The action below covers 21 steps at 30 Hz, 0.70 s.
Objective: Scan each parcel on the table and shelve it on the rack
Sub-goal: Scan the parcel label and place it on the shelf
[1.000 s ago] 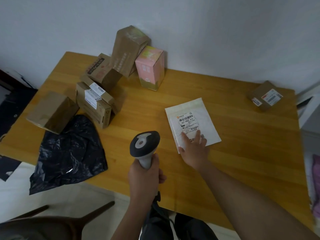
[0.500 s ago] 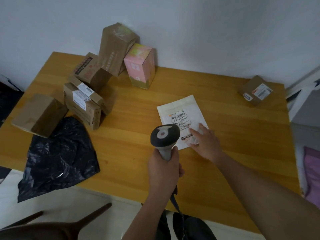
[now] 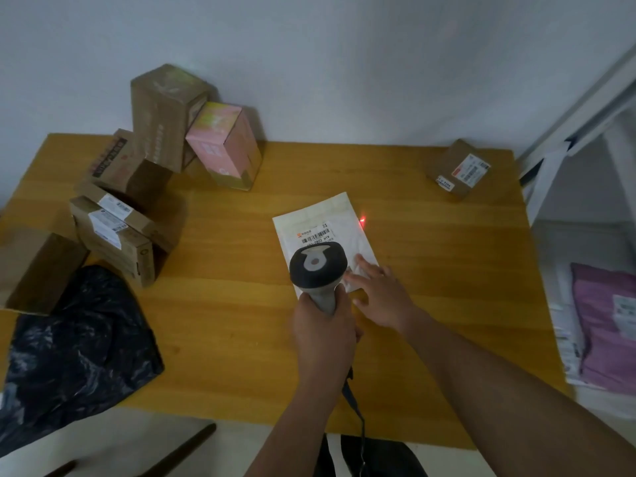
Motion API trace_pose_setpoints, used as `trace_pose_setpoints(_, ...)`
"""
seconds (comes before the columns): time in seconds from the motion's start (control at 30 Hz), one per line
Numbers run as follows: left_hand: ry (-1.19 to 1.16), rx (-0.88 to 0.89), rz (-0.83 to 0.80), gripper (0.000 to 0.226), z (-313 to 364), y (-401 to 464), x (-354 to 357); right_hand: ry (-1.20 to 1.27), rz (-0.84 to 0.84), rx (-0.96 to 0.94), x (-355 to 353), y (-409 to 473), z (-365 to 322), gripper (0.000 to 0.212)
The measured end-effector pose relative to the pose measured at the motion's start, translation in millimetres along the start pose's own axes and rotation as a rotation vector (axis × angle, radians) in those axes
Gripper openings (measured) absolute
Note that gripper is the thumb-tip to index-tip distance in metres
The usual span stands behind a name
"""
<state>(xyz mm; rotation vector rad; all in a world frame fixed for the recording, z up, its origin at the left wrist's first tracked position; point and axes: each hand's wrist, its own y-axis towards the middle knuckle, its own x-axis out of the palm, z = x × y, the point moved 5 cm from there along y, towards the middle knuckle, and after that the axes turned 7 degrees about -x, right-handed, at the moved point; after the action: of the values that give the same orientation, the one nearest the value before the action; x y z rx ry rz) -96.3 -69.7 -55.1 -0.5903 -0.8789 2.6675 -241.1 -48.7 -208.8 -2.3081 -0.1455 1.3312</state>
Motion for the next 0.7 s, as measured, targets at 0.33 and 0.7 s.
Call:
trace_pose_setpoints(0.33,-0.021,-0.058,0.036,0.036,4,-9,10,0.013,-0.034,-0.013,-2,1,3,0.064)
trace_pose_setpoints(0.7,-0.095,-0.075,0.082,0.039,10,-11,15,0.003,-0.05,-0.033,-1,1,7,0.065)
